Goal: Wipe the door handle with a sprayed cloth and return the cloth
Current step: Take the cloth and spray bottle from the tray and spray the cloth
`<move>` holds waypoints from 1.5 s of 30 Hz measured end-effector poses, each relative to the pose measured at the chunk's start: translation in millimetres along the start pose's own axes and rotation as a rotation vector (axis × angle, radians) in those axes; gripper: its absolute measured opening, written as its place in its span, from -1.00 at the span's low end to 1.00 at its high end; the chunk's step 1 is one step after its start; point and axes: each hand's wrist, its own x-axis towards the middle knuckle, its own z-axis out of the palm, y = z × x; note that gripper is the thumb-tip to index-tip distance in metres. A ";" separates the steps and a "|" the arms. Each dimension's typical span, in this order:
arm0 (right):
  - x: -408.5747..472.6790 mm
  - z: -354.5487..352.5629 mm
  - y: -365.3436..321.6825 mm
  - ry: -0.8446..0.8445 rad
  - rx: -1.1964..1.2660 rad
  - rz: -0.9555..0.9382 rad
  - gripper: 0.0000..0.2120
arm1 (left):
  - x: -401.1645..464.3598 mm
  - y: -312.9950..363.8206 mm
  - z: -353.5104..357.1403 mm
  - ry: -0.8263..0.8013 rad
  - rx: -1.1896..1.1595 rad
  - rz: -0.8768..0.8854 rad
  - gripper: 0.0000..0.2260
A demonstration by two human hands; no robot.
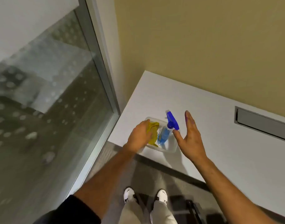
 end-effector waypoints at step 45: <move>81.0 -22.0 -31.9 -0.182 0.730 -0.187 -0.89 | 5.6 49.0 -104.4 0.258 -0.874 -0.074 -0.80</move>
